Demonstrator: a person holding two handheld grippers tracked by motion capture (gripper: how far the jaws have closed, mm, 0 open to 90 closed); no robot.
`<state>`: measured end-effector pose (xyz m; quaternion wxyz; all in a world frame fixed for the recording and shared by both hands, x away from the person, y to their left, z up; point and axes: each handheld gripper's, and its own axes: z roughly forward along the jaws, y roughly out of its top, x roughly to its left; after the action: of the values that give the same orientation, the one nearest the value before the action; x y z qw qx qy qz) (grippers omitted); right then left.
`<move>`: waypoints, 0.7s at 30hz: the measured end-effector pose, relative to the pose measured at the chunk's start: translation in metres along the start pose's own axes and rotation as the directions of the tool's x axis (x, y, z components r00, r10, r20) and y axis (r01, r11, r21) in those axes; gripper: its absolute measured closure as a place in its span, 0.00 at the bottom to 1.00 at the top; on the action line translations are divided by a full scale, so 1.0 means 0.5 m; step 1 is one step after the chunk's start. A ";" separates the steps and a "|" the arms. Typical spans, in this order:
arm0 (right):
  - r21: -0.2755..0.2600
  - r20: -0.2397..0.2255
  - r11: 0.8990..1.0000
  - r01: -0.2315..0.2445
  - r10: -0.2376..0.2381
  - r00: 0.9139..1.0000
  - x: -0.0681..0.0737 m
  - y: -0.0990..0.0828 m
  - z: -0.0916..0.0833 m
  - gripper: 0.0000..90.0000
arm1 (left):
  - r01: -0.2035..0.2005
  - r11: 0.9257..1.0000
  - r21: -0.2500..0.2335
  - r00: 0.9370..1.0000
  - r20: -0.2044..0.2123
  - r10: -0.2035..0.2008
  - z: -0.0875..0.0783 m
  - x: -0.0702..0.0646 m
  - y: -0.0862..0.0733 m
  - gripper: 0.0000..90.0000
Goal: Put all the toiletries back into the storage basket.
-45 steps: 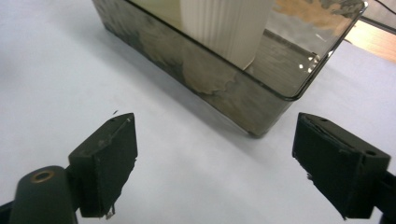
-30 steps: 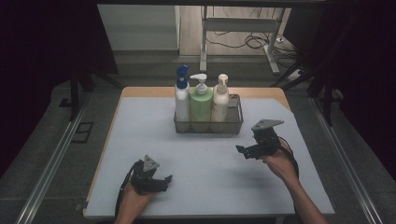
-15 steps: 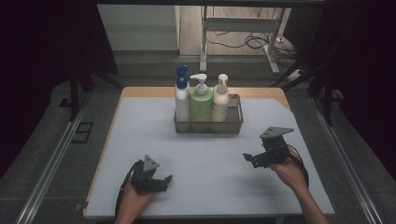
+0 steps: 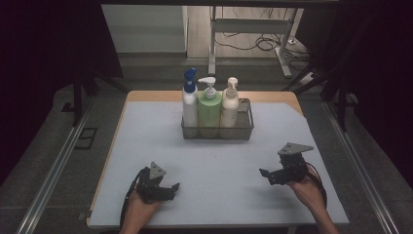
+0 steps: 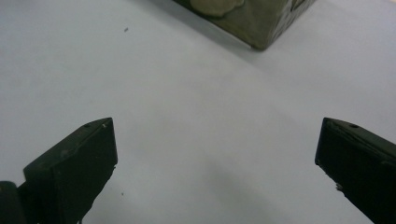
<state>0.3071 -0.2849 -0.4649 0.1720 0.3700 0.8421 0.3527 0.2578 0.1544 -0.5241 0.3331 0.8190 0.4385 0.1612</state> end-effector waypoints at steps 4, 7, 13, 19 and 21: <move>0.004 -0.008 1.000 -0.013 0.013 1.000 0.001 -0.021 0.009 0.00 | 0.000 1.000 0.000 1.000 0.000 0.000 0.000 0.000 0.000 0.13; 0.007 -0.006 1.000 -0.008 0.008 1.000 0.005 -0.035 0.016 0.00 | 0.000 1.000 0.000 1.000 0.000 0.000 0.000 0.000 0.000 0.13; 0.018 -0.016 1.000 -0.015 0.016 1.000 0.011 -0.060 0.030 0.00 | 0.000 1.000 -0.001 1.000 0.000 0.000 0.000 0.000 0.000 0.13; 0.039 -0.019 0.999 -0.020 0.021 1.000 0.013 -0.081 0.047 0.00 | 0.000 1.000 -0.001 1.000 0.000 0.000 0.000 0.000 0.000 0.13; 0.044 -0.022 0.999 -0.025 0.026 0.999 0.015 -0.087 0.053 0.00 | 0.000 1.000 -0.001 1.000 0.000 0.000 0.000 0.000 0.000 0.13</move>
<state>0.2948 -0.2879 -0.5149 0.1498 0.3801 0.8468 0.3406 0.2578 0.1544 -0.5241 0.3335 0.8188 0.4386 0.1613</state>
